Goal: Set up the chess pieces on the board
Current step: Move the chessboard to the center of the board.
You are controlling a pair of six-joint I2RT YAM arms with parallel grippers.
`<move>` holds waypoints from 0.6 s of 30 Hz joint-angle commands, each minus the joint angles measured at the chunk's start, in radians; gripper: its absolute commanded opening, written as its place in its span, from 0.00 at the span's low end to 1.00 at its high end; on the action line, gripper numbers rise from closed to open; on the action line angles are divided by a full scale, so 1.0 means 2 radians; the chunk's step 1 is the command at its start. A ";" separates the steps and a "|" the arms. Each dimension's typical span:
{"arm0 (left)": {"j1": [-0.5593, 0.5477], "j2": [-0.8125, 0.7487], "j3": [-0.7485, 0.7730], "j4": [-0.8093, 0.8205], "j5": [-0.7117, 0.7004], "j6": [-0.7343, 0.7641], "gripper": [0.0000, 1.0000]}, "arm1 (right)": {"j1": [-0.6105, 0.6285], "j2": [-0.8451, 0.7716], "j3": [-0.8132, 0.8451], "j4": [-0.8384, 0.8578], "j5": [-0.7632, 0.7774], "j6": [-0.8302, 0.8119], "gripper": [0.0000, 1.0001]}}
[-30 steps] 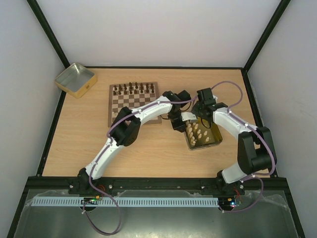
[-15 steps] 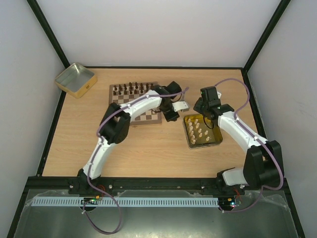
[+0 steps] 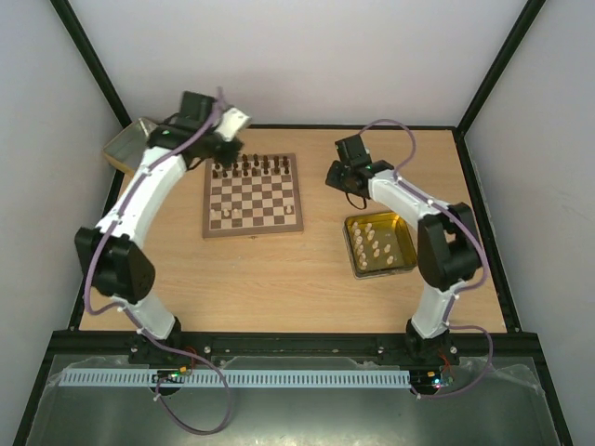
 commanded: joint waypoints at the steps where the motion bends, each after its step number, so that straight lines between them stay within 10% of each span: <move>1: 0.083 -0.041 -0.089 0.036 -0.016 -0.017 0.02 | 0.000 0.064 0.062 -0.005 -0.020 0.004 0.02; 8: 0.197 -0.032 -0.163 0.124 -0.010 -0.046 0.02 | 0.000 0.143 0.147 -0.006 -0.042 0.005 0.02; 18: 0.243 0.122 -0.058 0.181 0.023 -0.100 0.02 | 0.000 0.179 0.182 -0.017 -0.032 -0.002 0.02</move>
